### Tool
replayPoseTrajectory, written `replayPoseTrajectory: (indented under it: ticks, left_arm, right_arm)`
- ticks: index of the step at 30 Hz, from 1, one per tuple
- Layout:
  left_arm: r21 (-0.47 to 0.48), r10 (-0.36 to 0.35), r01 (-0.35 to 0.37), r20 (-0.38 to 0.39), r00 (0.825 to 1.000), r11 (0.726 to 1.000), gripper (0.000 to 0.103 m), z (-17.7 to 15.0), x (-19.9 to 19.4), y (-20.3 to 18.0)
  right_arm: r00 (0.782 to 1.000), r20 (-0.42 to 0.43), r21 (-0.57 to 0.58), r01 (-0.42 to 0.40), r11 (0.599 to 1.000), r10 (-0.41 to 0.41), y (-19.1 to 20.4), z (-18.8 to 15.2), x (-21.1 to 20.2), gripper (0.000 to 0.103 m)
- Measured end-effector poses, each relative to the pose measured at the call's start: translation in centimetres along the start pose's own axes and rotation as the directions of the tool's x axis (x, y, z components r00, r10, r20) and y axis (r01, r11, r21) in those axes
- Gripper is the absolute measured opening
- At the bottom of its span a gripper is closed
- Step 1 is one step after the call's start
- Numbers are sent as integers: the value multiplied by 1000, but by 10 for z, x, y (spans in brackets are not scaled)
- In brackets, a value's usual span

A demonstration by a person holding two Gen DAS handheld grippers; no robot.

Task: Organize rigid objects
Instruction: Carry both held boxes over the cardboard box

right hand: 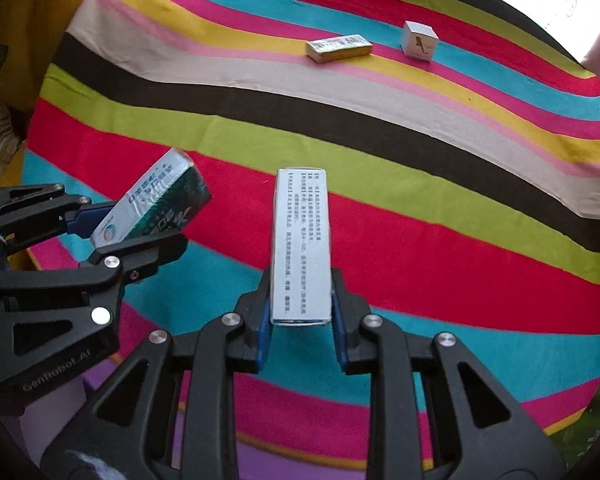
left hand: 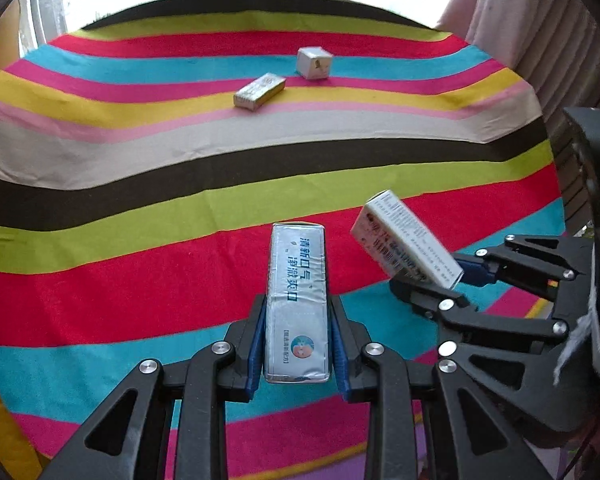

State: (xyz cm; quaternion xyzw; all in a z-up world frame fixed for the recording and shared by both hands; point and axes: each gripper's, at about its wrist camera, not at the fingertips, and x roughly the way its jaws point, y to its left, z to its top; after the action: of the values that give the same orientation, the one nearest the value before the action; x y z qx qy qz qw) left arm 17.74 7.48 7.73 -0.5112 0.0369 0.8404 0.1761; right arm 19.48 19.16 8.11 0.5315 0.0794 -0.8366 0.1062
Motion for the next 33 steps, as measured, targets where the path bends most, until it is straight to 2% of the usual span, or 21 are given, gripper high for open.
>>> replayPoseTrajectory:
  ticks: [6,19,25,33]
  left_arm:
    - [39,11,-13,58,998,999,30,-12,-30,-13]
    - [54,-11,3,135,991,999,30,-39,-83,-23]
    - [67,-38,27,158,987,997,30,-56,-102,-30]
    - [82,-73,59,177,982,995,30,-83,-120,-37]
  right_arm:
    - [998,53,-40,23,999,-21,16,-14,-27,28]
    - [987,149,-105,68,992,-52,33,-37,-82,28]
    - [980,188,-151,101,983,-72,36,-56,-105,28]
    - [973,225,-162,93,982,-55,40,-80,-127,28]
